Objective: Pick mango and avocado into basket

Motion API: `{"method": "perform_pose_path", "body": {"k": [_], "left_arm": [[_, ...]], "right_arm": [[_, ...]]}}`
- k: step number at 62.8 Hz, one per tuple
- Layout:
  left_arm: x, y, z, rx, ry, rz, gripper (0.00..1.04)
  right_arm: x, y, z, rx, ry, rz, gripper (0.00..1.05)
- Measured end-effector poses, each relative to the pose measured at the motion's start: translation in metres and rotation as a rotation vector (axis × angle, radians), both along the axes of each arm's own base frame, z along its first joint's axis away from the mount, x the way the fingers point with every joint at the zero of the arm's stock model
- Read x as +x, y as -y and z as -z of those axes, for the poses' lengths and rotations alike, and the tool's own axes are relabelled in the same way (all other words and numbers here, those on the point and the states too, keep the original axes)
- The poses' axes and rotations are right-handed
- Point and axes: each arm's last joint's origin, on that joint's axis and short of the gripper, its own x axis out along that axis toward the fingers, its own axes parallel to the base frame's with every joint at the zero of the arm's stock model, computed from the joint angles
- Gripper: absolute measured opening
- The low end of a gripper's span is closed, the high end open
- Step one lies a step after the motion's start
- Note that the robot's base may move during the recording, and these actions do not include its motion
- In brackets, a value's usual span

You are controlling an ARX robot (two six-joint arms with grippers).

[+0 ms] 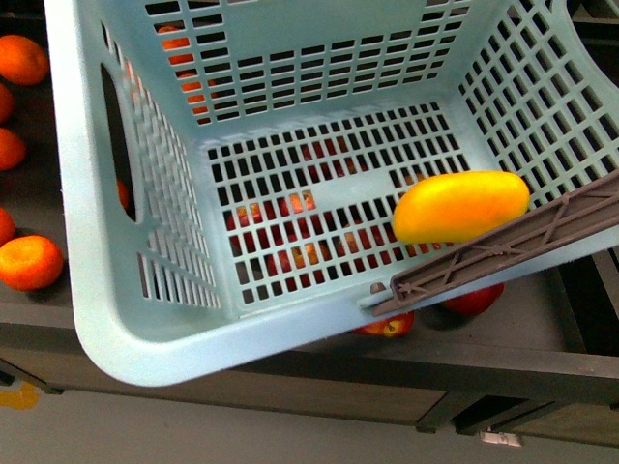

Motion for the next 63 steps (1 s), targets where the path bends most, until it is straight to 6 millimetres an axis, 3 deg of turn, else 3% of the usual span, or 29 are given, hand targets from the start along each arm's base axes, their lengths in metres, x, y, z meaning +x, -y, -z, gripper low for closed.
{"method": "perform_pose_path", "body": {"k": [10, 14, 20, 43, 49, 63], "left_arm": [[0.000, 0.000, 0.001, 0.005, -0.001, -0.004, 0.14], [0.000, -0.001, 0.001, 0.005, 0.000, -0.006, 0.14], [0.000, 0.000, 0.001, 0.004, -0.001, -0.003, 0.14], [0.000, 0.000, 0.001, 0.003, -0.002, -0.003, 0.14], [0.000, -0.001, 0.001, 0.003, -0.002, -0.004, 0.14], [-0.001, 0.000, 0.001, 0.001, -0.003, 0.000, 0.14]], "right_arm": [[-0.018, 0.026, -0.003, 0.001, 0.052, 0.192, 0.94], [-0.026, 0.031, 0.002, -0.084, 0.225, 0.233, 0.82], [-0.041, 0.037, 0.013, -0.202, 0.338, 0.222, 0.67], [-0.090, 0.054, 0.049, -0.308, 0.362, 0.205, 0.02], [-0.102, 0.064, 0.056, -0.314, 0.362, 0.209, 0.02], [-0.123, 0.064, 0.068, -0.315, 0.359, 0.208, 0.02]]}}
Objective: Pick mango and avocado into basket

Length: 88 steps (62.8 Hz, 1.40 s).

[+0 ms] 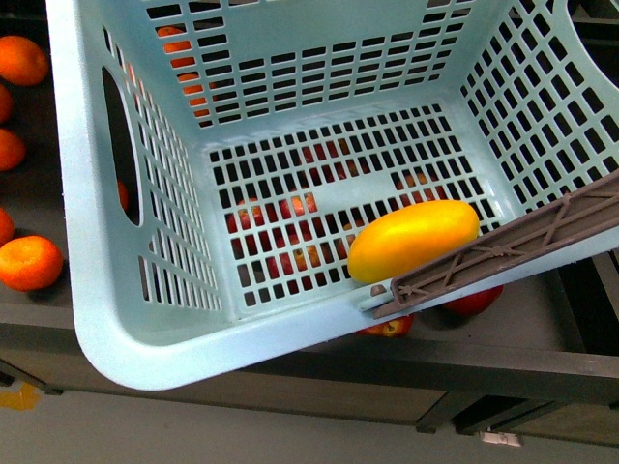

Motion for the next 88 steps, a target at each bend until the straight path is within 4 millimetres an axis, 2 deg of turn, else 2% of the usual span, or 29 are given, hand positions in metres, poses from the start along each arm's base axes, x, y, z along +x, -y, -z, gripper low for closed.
{"method": "perform_pose_path", "body": {"k": [11, 26, 35, 43, 65, 88], "left_arm": [[0.000, 0.000, 0.000, 0.003, 0.003, -0.005, 0.14], [0.000, 0.000, 0.000, 0.001, 0.001, -0.002, 0.14], [0.000, 0.000, 0.000, 0.002, 0.001, -0.002, 0.14], [0.000, 0.000, 0.000, 0.002, 0.002, -0.003, 0.14], [-0.004, 0.005, 0.000, -0.005, -0.004, 0.026, 0.14], [-0.001, 0.001, -0.001, 0.001, 0.002, -0.002, 0.14]], "right_arm": [[-0.009, 0.000, 0.003, -0.001, 0.003, 0.000, 0.03], [-0.011, 0.000, 0.004, -0.002, 0.007, 0.000, 0.42], [-0.011, 0.000, 0.004, -0.002, 0.008, 0.000, 0.77], [-0.011, 0.000, 0.004, -0.001, 0.008, 0.000, 0.97], [-0.011, 0.000, 0.004, -0.001, 0.010, 0.004, 0.96], [-0.011, 0.000, 0.005, -0.002, 0.006, 0.002, 0.96]]}}
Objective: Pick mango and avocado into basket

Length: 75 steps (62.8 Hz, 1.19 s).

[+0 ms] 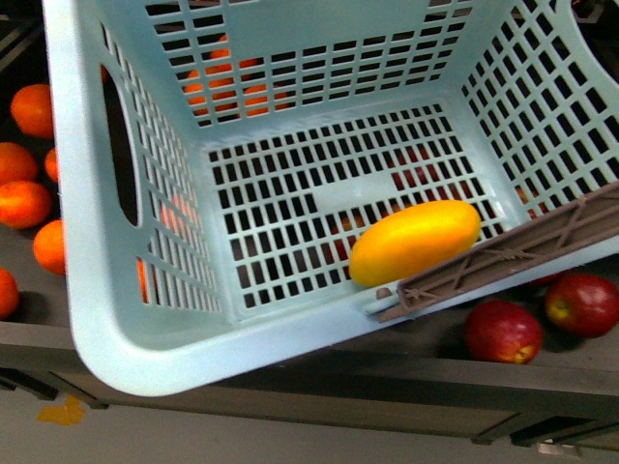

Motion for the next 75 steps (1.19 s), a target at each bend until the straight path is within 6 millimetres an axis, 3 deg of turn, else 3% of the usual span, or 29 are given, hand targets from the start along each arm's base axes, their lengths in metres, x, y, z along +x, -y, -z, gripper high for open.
{"method": "perform_pose_path", "body": {"k": [75], "left_arm": [[0.0009, -0.0011, 0.0000, 0.001, 0.001, 0.000, 0.14]], "right_arm": [[-0.0002, -0.0001, 0.0008, 0.000, -0.003, -0.003, 0.96]]}}
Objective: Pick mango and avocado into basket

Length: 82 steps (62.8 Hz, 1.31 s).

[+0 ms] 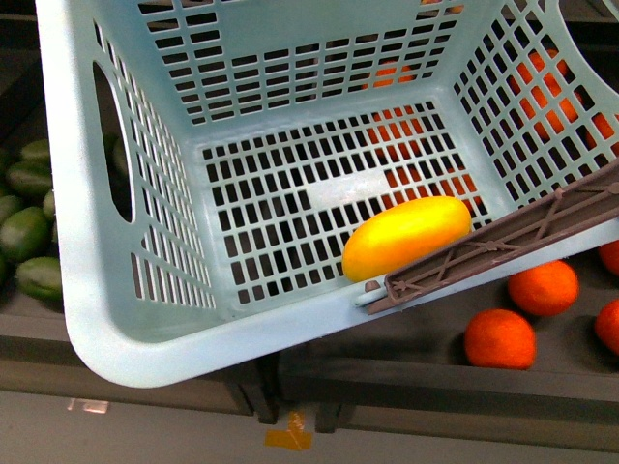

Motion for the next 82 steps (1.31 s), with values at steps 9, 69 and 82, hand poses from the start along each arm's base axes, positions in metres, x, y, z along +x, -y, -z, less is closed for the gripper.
{"method": "perform_pose_path", "body": {"k": [9, 69, 82], "left_arm": [[0.0000, 0.0000, 0.0000, -0.001, -0.001, 0.000, 0.14], [-0.0001, 0.0000, -0.0001, -0.001, 0.000, 0.001, 0.14], [0.0012, -0.0015, -0.0001, 0.000, 0.001, -0.005, 0.14]], "right_arm": [[0.0000, 0.0000, 0.0001, 0.000, 0.000, 0.001, 0.96], [-0.0001, 0.0001, 0.0006, 0.000, -0.002, 0.002, 0.96], [-0.0001, 0.0000, 0.0007, -0.001, -0.002, -0.004, 0.96]]}}
